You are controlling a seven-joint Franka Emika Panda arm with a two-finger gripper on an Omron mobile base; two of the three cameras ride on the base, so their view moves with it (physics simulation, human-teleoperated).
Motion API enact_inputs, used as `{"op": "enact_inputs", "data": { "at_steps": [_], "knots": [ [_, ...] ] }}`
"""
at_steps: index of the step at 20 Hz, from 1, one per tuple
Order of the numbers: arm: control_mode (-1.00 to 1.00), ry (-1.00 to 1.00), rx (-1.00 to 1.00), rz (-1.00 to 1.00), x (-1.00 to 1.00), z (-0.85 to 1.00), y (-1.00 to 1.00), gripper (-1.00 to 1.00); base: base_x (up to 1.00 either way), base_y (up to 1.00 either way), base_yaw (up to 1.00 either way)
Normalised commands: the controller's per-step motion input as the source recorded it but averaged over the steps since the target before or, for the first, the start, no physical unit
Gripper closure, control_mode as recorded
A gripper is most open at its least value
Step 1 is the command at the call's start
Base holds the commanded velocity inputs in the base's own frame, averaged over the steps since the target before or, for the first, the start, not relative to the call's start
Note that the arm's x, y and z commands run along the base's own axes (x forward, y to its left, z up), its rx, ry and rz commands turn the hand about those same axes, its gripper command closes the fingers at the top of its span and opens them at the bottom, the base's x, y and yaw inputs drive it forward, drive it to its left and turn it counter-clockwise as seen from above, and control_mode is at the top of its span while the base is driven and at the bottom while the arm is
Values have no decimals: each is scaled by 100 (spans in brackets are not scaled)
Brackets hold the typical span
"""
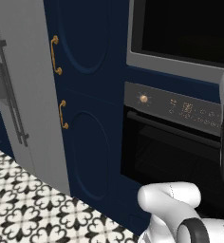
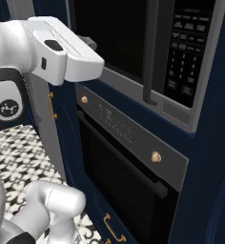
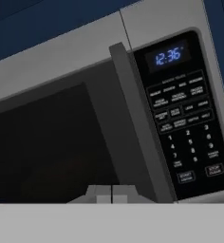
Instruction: Pick the onion from the sink and place it in the bowl. Then pick the bowl and place it in the microwave. Then close the microwave door and press the start button.
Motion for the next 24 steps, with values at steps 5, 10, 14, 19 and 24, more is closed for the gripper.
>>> {"op": "enact_inputs", "data": {
  "at_steps": [5, 10, 14, 19, 24],
  "knots": [
    [-100, 0, 1, 0, -4, 0, -45, 100, 0, 0, 0],
    [-100, 0, 1, 0, -13, 0, -45, 100, 0, 0, 0],
    [-100, 1, 2, 0, -25, -8, -30, 100, 0, 0, 0],
    [-100, 2, -1, 0, -35, -25, 0, 100, 0, 0, 0],
    [-100, 6, 0, 0, -2, -17, -5, 100, 0, 0, 0]
  ]
}}
